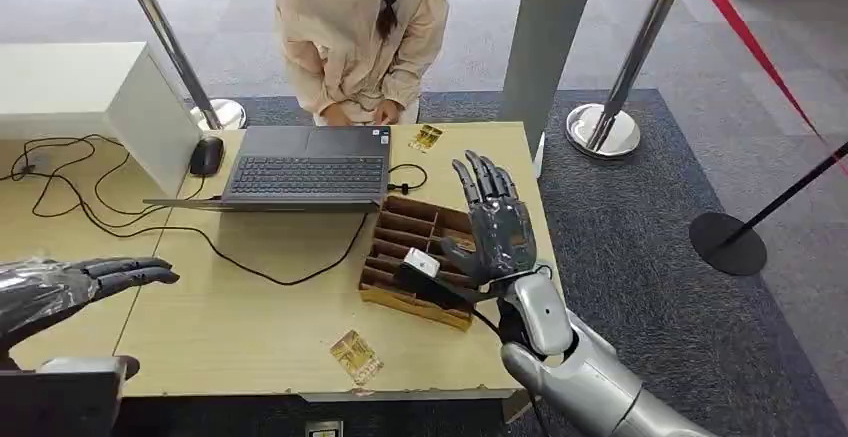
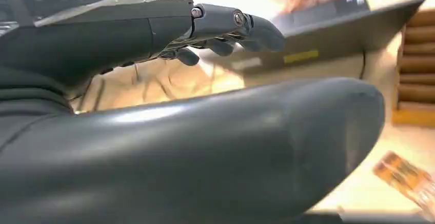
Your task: Pass the card to the sensor for recognition and then transmit it.
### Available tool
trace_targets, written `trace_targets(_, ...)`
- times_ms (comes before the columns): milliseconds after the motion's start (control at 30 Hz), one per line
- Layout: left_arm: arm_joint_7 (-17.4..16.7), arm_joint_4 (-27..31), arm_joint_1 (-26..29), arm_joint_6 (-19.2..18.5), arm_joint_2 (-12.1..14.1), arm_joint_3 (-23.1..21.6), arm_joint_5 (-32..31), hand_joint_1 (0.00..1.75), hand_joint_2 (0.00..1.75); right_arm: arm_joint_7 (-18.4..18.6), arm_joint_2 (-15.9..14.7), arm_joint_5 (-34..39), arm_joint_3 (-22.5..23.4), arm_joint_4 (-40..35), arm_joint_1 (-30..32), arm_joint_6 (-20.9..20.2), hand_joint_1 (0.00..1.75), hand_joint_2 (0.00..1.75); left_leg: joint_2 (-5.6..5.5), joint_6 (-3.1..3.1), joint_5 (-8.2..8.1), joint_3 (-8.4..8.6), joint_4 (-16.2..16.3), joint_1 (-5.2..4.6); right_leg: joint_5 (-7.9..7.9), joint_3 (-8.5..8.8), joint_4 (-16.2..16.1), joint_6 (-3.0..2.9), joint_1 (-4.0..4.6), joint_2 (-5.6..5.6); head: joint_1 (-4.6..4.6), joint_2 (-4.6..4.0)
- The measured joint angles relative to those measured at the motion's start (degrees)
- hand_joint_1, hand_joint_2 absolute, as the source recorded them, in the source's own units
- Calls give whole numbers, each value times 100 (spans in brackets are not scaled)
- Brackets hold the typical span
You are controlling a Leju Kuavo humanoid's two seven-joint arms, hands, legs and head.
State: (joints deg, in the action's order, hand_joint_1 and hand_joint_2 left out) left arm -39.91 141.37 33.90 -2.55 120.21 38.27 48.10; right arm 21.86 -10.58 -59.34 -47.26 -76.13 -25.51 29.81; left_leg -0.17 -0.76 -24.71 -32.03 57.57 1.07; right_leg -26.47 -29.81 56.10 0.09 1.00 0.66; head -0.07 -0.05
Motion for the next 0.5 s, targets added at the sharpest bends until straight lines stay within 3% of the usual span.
trace_targets(100,2,24,6,-390,15,272,-953,0,0,-68,2,-2,59,-31,-29,-50,0,175,0,0,0,0,0,0,0,0,0,0,0,0,2,0)
trace_targets(200,2,44,121,-667,17,621,-1512,0,0,-193,44,37,88,-28,-48,-77,0,175,0,0,0,1,0,0,0,0,0,0,0,0,4,0)
trace_targets(500,2,68,718,-951,17,1467,-1923,0,0,-269,125,105,90,-22,-54,-85,0,175,-2,2,2,1,0,-1,0,1,0,0,-1,-2,0,0)
